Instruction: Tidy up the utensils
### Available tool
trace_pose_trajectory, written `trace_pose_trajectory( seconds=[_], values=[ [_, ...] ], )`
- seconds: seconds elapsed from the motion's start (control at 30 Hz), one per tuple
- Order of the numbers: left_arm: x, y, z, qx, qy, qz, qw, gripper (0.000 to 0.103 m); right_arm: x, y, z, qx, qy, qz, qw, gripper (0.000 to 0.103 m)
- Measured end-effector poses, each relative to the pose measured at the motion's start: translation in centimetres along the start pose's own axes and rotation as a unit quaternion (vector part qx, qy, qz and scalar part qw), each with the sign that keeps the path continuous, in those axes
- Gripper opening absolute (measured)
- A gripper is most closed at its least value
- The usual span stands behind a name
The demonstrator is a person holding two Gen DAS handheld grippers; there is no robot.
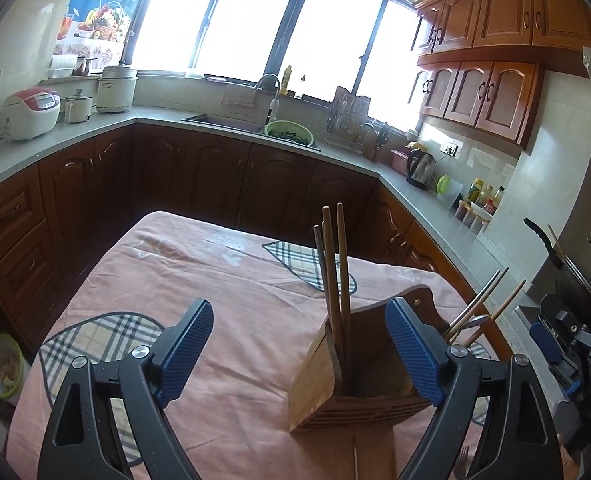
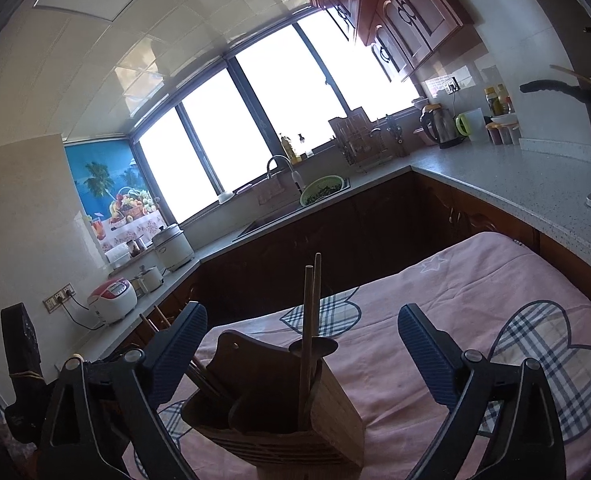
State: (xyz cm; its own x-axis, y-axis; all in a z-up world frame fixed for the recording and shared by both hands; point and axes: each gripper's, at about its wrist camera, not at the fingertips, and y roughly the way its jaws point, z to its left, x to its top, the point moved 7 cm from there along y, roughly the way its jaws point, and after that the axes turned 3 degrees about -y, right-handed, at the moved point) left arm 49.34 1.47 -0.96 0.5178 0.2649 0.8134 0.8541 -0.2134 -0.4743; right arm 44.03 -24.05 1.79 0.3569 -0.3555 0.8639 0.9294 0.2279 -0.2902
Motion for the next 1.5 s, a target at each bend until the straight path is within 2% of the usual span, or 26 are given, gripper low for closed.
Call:
trace_pose_trajectory(
  seconds=[0.37, 0.7, 1.0, 1.2, 1.37, 1.5],
  values=[
    [-3.1, -7.0, 0.3, 0.008, 0.001, 0.019, 0.9998, 0.094, -2.3, -4.9, 1.5, 0.014, -0.002, 0.013, 1.000, 0.100],
    [-6.9, -15.7, 0.5, 0.012, 0.013, 0.013, 0.9998, 0.097, -4.8, -12.1, 5.1, 0.021, -0.053, 0.001, 0.998, 0.100],
    [-10.5, -22.7, 0.3, 0.029, 0.046, -0.024, 0.9982, 0.102, -7.9, -18.0, 8.1, 0.008, -0.127, -0.017, 0.992, 0.102],
    [-13.1, -26.7, -0.1, 0.051, 0.087, -0.068, 0.9925, 0.102, -9.5, -21.4, 9.6, -0.004, -0.171, -0.050, 0.984, 0.103],
    [-15.5, -28.0, 0.0, 0.062, 0.090, -0.084, 0.9904, 0.102, -11.3, -23.3, 10.2, -0.027, -0.209, -0.088, 0.974, 0.103],
    [-16.7, -27.8, 0.2, 0.067, 0.090, -0.074, 0.9909, 0.102, -13.3, -23.2, 9.9, -0.033, -0.216, -0.082, 0.972, 0.103]
  ],
)
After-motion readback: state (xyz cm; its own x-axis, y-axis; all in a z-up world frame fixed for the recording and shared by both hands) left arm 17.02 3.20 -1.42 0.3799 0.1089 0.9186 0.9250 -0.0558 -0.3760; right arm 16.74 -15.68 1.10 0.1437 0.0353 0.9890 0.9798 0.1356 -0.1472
